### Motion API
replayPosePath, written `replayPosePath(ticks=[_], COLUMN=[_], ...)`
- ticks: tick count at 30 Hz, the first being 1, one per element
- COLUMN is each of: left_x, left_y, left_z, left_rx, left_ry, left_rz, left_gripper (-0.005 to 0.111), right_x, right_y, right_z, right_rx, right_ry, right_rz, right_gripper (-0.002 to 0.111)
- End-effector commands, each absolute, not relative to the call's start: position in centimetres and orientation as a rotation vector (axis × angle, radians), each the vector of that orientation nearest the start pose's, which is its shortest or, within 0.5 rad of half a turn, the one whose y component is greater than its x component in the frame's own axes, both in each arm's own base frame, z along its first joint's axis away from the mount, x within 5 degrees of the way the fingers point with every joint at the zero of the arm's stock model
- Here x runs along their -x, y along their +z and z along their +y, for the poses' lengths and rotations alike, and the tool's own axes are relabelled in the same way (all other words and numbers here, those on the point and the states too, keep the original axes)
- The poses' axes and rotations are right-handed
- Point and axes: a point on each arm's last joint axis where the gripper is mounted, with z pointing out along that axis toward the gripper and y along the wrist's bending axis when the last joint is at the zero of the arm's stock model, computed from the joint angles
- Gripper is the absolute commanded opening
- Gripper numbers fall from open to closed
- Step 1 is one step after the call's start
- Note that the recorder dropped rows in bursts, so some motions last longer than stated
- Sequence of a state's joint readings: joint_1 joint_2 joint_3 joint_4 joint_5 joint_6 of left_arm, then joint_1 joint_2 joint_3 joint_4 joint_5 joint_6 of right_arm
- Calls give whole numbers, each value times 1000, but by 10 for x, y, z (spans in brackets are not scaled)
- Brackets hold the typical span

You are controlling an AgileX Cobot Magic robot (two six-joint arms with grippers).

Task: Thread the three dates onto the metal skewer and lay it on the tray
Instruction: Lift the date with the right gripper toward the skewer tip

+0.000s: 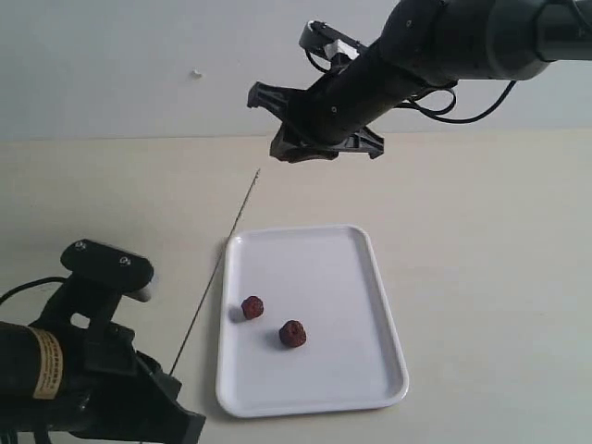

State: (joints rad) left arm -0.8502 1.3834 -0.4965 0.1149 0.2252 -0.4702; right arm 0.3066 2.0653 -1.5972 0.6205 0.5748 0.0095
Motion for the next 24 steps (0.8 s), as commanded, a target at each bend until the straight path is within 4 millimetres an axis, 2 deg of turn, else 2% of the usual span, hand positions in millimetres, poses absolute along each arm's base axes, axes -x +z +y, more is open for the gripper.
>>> replayPosePath(ticks=[1,4,10,15,20,24], left_x=[-155,-157,-160,-165,-179,-184], left_y=[150,146,149,151,153,156], left_z=[-173,-176,-180,-180,-169,-167], left_rx=[-555,-516,-509,-481,-391,-447], left_ry=[-432,-460,-510,-529,-497,-464], left_rz=[2596,2592,2539,2509,2517,2494], left_gripper=[0,0,0,0,0,0], right_x=[-438,-439,-438,-436,-434,-434], right_y=[234,237,242,241,241,241], right_z=[161,158,165,166,166,167], right_rx=[-185,-222,-214,-188,-176,-153], right_ry=[851,905,1039,1044,1053,1048], right_rz=[2433,2420,2385,2405,2414,2412], right_gripper=[23,23,23,23,23,23])
